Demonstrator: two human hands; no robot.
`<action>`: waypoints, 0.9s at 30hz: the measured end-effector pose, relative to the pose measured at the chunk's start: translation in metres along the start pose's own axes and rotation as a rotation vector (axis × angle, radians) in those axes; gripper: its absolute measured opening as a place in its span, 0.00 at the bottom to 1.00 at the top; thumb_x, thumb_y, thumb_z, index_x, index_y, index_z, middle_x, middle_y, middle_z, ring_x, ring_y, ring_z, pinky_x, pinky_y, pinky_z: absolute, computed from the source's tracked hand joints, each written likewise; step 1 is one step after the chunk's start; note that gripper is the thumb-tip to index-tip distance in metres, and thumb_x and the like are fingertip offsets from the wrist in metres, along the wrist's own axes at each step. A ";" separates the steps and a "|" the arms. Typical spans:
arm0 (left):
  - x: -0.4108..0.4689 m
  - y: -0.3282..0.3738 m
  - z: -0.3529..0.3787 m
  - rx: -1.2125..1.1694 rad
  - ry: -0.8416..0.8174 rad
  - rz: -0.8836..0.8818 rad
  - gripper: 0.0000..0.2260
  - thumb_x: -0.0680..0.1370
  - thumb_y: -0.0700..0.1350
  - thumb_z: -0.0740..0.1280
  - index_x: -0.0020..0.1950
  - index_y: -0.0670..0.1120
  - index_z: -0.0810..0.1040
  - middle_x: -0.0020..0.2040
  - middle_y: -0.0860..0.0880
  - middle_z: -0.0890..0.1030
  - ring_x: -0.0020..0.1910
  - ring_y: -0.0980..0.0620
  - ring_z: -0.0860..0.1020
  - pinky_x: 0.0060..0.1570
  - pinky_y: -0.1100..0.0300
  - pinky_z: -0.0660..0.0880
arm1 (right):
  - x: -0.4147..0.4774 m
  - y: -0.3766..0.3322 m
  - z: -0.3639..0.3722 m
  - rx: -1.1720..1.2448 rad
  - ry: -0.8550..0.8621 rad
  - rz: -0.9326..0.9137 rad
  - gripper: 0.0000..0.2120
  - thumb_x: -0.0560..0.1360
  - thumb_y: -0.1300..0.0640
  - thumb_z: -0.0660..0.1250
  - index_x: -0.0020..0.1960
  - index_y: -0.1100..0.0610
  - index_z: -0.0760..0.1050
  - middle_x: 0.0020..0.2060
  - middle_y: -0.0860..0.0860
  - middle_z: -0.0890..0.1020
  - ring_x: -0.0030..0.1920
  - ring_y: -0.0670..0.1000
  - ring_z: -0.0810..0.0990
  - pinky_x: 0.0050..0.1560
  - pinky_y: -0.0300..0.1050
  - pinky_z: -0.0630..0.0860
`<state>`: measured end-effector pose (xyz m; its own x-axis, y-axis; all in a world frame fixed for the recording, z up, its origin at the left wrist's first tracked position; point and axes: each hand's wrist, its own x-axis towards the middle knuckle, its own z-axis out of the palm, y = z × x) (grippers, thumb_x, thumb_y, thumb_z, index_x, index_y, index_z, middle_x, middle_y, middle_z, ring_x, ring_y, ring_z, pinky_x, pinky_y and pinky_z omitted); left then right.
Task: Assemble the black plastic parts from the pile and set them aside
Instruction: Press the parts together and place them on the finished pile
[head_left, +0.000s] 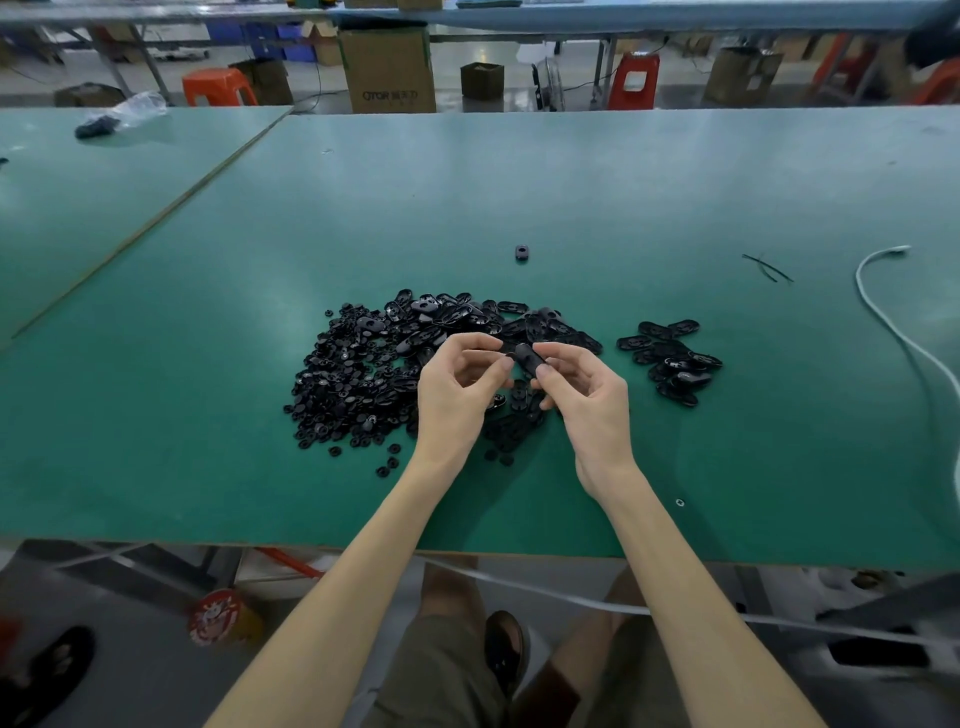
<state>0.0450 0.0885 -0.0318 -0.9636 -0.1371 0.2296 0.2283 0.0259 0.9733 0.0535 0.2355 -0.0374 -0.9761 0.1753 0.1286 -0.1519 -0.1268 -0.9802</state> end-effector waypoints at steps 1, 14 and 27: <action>0.000 0.000 0.000 0.005 0.000 0.006 0.06 0.78 0.39 0.74 0.54 0.46 0.82 0.46 0.47 0.86 0.42 0.47 0.86 0.42 0.59 0.80 | 0.000 0.000 0.000 -0.002 -0.002 0.000 0.12 0.79 0.67 0.71 0.56 0.53 0.85 0.41 0.45 0.85 0.44 0.46 0.83 0.43 0.40 0.80; -0.002 0.004 0.002 0.079 -0.047 0.016 0.02 0.78 0.39 0.74 0.50 0.45 0.84 0.44 0.50 0.86 0.40 0.50 0.81 0.44 0.54 0.80 | 0.000 0.002 0.000 -0.042 -0.001 -0.008 0.13 0.76 0.65 0.75 0.56 0.51 0.85 0.51 0.49 0.87 0.54 0.50 0.85 0.56 0.49 0.82; -0.005 0.005 0.001 0.182 -0.027 0.026 0.03 0.78 0.42 0.75 0.47 0.49 0.83 0.43 0.52 0.85 0.41 0.41 0.82 0.44 0.45 0.81 | 0.000 0.002 -0.001 -0.021 -0.063 -0.006 0.11 0.76 0.66 0.76 0.54 0.52 0.86 0.49 0.50 0.89 0.52 0.50 0.87 0.54 0.44 0.82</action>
<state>0.0505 0.0902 -0.0277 -0.9616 -0.1077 0.2523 0.2264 0.2078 0.9516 0.0536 0.2362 -0.0394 -0.9831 0.1143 0.1432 -0.1553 -0.1055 -0.9822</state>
